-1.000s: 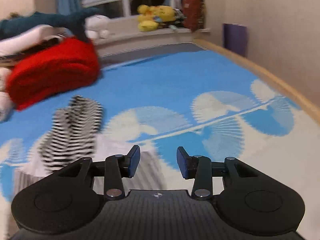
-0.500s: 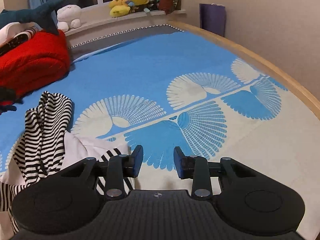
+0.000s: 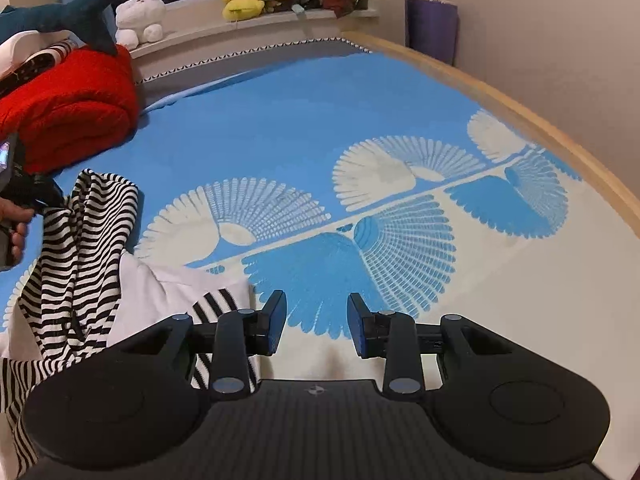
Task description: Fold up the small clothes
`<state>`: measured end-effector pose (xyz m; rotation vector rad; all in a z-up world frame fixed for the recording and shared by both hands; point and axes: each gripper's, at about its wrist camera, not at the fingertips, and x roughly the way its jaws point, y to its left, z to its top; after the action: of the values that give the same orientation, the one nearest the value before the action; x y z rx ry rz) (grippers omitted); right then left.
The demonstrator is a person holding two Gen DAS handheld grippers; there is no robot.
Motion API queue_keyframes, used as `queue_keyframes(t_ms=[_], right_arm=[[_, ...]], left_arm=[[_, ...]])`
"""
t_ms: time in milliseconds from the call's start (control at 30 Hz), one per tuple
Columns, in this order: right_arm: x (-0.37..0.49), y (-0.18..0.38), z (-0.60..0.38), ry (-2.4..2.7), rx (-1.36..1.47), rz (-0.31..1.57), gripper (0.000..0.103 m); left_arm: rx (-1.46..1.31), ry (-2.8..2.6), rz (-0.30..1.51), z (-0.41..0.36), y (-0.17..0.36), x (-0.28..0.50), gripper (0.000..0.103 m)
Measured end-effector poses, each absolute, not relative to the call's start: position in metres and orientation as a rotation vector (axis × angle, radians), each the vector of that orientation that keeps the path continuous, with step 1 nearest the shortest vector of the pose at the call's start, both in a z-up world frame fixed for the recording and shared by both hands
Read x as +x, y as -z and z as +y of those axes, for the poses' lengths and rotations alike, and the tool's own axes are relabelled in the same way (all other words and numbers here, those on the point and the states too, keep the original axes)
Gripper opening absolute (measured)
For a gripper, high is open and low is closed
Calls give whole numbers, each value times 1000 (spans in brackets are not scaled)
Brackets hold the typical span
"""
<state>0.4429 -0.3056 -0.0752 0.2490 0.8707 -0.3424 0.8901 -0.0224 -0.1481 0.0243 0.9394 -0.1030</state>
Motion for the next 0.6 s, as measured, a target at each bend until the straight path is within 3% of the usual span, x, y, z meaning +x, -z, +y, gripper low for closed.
queue_keyframes(t_ms=[200,400,500,600], right_arm=[[429,53,-313,339,294,824,35],[410,37,-318,319,332,785,35],[400,30,-323,305,364,763,35],[391,26,-327,295,401,738,35]], left_arm=[[87,284,735,-33,72,785,2],[304,553,546,-47,25,582,2],[328,651,599,-30,31,485,3],[246,683,774,4,49,427,8]])
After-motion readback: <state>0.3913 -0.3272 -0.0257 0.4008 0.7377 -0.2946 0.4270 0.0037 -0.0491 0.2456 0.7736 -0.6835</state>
